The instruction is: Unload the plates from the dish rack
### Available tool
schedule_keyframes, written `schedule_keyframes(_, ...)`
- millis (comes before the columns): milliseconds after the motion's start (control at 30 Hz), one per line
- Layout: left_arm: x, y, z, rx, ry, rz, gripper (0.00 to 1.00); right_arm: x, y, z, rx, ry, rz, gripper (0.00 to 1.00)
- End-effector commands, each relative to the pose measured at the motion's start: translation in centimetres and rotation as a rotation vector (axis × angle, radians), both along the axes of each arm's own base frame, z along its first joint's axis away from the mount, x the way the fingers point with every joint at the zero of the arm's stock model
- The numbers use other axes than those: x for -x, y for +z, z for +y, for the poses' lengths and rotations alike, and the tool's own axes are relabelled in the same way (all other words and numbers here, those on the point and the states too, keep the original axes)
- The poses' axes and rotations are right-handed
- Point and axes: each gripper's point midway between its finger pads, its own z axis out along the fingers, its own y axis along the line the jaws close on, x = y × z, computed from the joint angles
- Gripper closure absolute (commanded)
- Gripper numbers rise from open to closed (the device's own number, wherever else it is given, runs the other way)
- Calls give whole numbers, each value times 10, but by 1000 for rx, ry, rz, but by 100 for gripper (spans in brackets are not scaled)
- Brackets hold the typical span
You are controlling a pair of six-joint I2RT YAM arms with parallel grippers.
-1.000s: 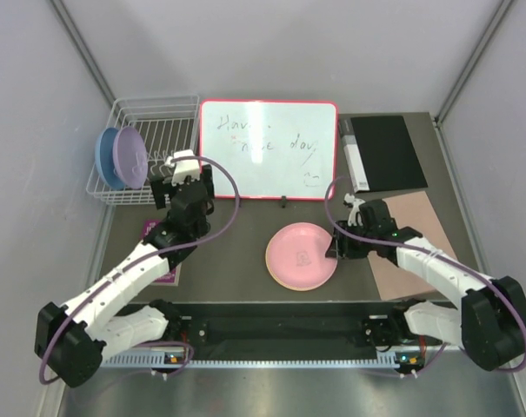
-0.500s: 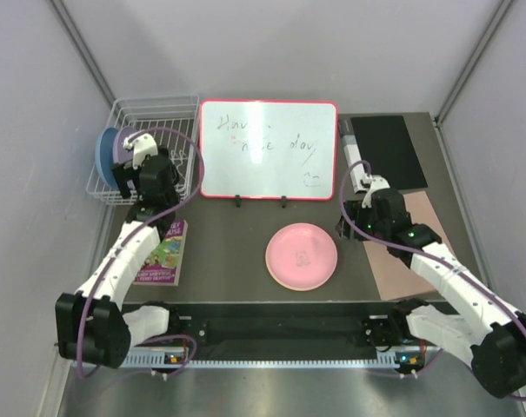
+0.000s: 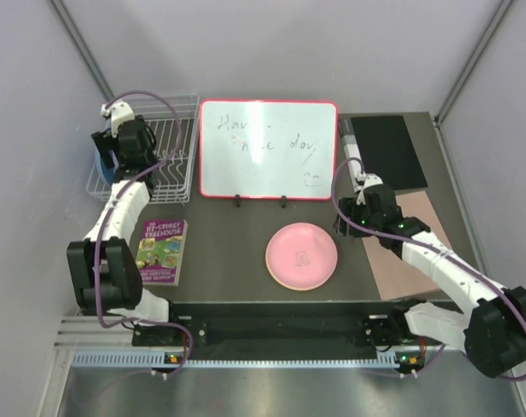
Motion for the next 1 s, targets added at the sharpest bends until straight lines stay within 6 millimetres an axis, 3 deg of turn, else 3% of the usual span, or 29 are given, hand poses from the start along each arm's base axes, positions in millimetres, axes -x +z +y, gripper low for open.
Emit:
schedule_keyframes(0,-28,10,8,30,-23,-38,13,-19,13,12,-33,23,-51,31)
schedule_keyframes(267,-35,-25,31,32,42,20,19,-21,-2,19,-42,50,-12,39)
schedule_keyframes(700,-35,-50,53,-24,113,85,30,-25,-11,17,-39,51,12,41)
schedule_keyframes(800,-35,-54,55,-37,116,91,38,-25,-12,16,-39,47,10,41)
schedule_keyframes(867,-32,-59,57,-45,139,103,55,-25,-12,16,-42,49,10,40)
schedule_keyframes(967,-27,-64,60,-60,158,115,55,-23,-14,16,-42,47,16,39)
